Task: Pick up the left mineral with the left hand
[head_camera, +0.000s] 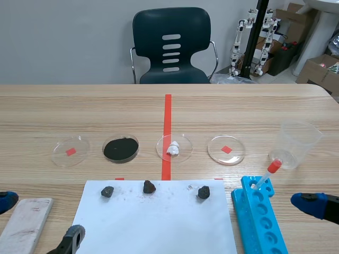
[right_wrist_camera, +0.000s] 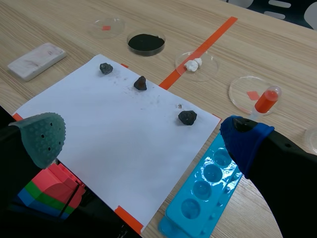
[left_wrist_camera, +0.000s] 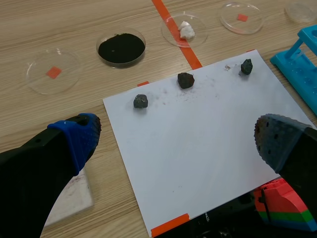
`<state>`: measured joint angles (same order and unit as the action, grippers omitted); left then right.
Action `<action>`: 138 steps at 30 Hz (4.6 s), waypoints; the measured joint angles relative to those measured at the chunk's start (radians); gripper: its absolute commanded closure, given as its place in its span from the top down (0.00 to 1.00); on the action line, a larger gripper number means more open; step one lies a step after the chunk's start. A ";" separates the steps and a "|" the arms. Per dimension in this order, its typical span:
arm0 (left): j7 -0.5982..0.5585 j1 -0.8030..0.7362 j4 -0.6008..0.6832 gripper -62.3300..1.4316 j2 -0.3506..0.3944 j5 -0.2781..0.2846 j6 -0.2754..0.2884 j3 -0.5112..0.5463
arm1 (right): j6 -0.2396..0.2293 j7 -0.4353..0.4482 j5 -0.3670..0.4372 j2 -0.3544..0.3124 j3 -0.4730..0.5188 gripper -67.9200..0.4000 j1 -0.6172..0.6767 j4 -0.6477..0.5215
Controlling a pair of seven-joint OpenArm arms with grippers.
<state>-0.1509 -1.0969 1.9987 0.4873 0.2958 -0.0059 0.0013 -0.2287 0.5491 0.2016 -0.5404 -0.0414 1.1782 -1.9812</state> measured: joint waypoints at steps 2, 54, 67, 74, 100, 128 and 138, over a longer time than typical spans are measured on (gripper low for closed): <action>0.000 0.000 0.000 1.00 0.000 0.000 0.000 0.000 | 0.000 0.000 0.000 0.000 0.000 1.00 0.000 0.000; 0.868 0.645 -0.058 1.00 -0.093 0.251 -0.078 -0.053 | 0.000 0.000 0.000 0.000 0.000 1.00 0.000 0.000; 1.077 1.015 -0.453 1.00 -0.279 0.071 -0.116 -0.175 | 0.000 0.000 0.000 0.000 0.000 1.00 0.000 0.000; 1.081 1.076 -0.589 1.00 -0.314 0.041 -0.141 -0.171 | 0.000 0.000 0.000 0.000 0.000 1.00 0.000 0.000; 1.110 1.159 -0.718 1.00 -0.346 0.023 -0.193 -0.263 | 0.000 0.000 0.000 0.000 0.000 1.00 0.000 0.000; 1.062 1.161 -0.765 0.36 -0.346 0.011 -0.196 -0.263 | 0.000 0.000 0.000 0.000 0.000 1.00 0.000 0.000; 1.066 1.161 -0.765 0.20 -0.346 0.011 -0.196 -0.263 | 0.000 0.000 0.000 0.000 0.000 1.00 0.000 0.000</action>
<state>0.9150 0.0639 1.2339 0.1413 0.3069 -0.2016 -0.2615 -0.2287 0.5491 0.2016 -0.5404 -0.0414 1.1782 -1.9812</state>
